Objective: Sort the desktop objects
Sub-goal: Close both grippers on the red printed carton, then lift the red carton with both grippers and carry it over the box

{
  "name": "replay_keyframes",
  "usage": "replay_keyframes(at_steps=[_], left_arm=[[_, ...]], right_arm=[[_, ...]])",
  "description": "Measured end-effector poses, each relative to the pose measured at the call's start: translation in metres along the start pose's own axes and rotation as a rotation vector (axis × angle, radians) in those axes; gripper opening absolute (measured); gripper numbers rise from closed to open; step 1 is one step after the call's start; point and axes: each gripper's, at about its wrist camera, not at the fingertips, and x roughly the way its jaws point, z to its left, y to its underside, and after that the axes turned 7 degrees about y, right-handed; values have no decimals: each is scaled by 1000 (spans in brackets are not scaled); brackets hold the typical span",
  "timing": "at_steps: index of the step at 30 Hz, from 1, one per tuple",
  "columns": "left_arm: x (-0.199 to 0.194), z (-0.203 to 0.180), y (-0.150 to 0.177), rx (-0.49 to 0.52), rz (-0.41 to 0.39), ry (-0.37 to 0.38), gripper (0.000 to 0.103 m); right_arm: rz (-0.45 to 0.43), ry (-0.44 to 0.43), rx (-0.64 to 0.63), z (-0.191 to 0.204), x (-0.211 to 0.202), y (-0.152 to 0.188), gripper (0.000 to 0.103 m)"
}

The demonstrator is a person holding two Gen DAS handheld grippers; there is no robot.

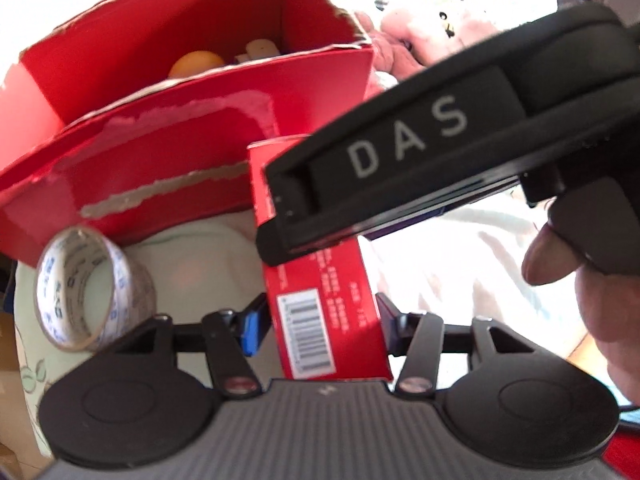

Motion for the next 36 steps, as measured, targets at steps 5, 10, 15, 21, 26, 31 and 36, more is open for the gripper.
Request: replay_keyframes(at_steps=[5, 10, 15, 21, 26, 31, 36], left_arm=[[1, -6, -2, -8, 8, -10, 48], [3, -19, -6, -5, 13, 2, 48], [1, -44, -18, 47, 4, 32, 48], [1, -85, -39, 155, -30, 70, 48], [-7, -111, -61, 216, -81, 90, 48], [-27, -117, -83, 238, -162, 68, 48], [-53, -104, -101, 234, -229, 25, 48]], right_arm=[[14, -39, 0, 2, 4, -2, 61], [12, -43, -11, -5, -4, -1, 56], [-24, -28, 15, -23, -26, 3, 56], [-115, 10, 71, -49, -63, 8, 56], [-228, 45, 85, -60, -93, 10, 56], [-347, 38, 58, -54, -116, -3, 56], [-429, 17, -6, -32, -125, -23, 56]])
